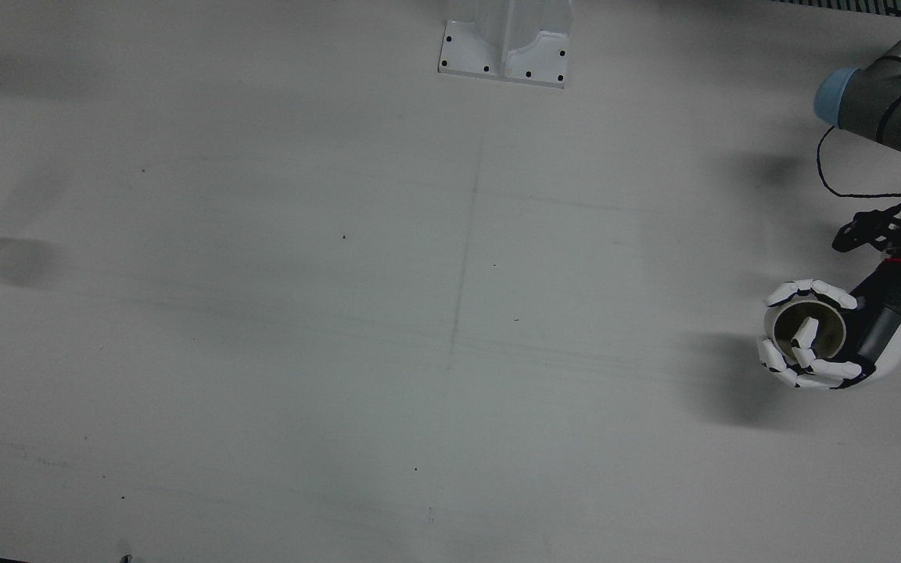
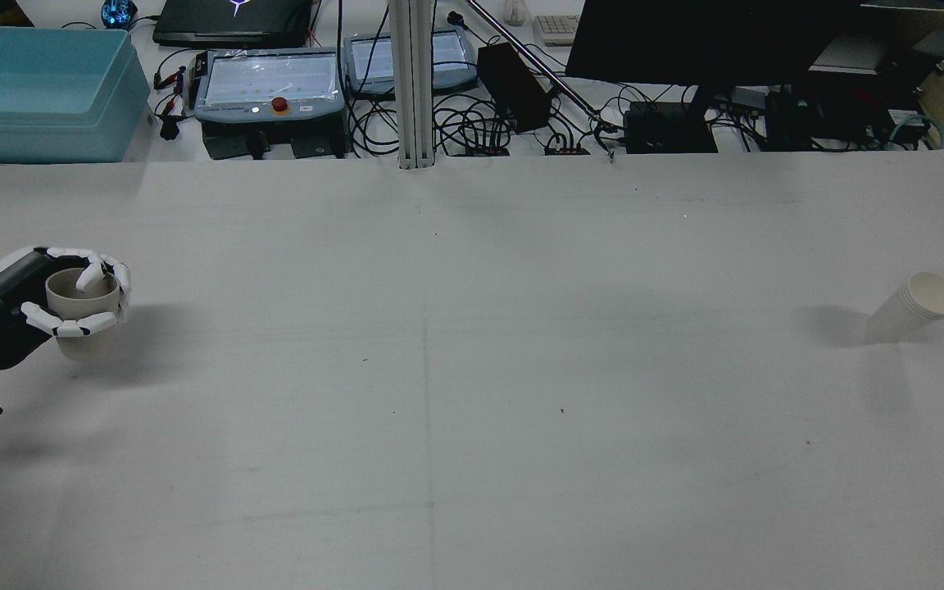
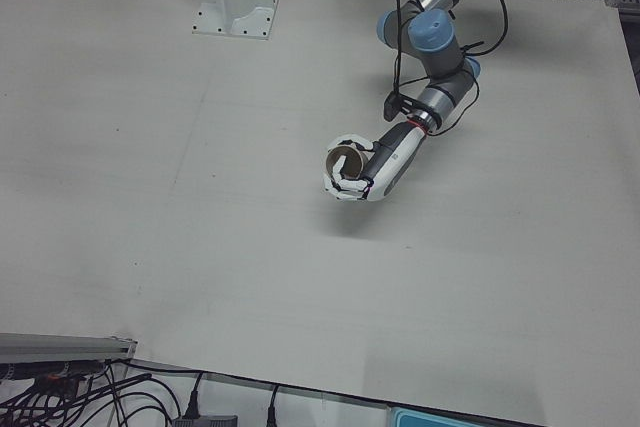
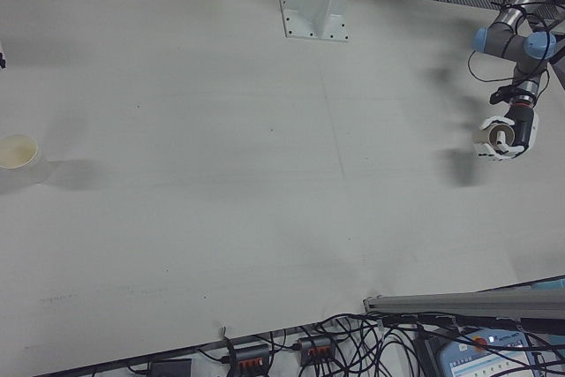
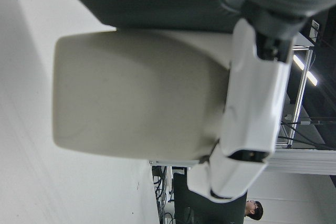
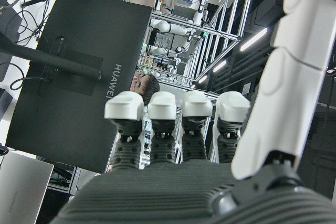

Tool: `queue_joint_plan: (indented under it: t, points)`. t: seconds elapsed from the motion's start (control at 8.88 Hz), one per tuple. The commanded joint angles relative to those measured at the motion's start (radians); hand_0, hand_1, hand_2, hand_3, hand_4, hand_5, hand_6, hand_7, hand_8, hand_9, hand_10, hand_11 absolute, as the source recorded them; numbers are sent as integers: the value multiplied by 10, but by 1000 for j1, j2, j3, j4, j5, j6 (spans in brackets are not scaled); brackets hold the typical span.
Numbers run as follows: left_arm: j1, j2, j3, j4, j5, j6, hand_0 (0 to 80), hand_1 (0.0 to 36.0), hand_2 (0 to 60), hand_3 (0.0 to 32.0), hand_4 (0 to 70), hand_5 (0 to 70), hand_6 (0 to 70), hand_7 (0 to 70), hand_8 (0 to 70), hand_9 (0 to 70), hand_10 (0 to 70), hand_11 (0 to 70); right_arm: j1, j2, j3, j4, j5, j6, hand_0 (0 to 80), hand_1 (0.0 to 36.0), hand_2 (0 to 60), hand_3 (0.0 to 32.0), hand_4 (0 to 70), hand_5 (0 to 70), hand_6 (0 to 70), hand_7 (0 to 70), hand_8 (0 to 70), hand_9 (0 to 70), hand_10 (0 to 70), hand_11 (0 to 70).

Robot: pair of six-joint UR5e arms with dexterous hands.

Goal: Pour water

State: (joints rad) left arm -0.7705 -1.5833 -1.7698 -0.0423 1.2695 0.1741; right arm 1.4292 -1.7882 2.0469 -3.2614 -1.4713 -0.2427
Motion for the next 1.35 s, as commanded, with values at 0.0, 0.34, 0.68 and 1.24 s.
queue_joint_plan:
  t: [0.0, 0.34, 0.68, 1.24]
  points:
    - [0, -24, -37, 19, -7, -8, 759, 103, 24, 0, 626, 543, 700, 700, 700, 700, 700, 700, -9, 52, -95, 65, -99, -16, 600, 74, 0, 0, 452, 700, 620, 677, 602, 700, 560, 700]
    - [0, -46, -66, 10, -82, -8, 730, 98, 36, 0, 631, 553, 700, 700, 700, 700, 700, 700, -59, 52, -358, 369, -110, -7, 589, 89, 0, 0, 367, 700, 472, 526, 483, 614, 409, 582]
    - [-1, -61, -80, 15, -93, -10, 768, 107, 28, 0, 611, 545, 700, 700, 700, 700, 700, 700, -85, 72, -483, 429, -109, -9, 596, 118, 13, 0, 425, 700, 487, 527, 487, 613, 407, 580]
    - [0, -90, -89, 82, -91, -24, 800, 360, 600, 0, 632, 652, 700, 700, 700, 700, 700, 700, -104, 89, -699, 634, -106, -9, 631, 195, 154, 0, 337, 692, 413, 467, 439, 548, 339, 499]
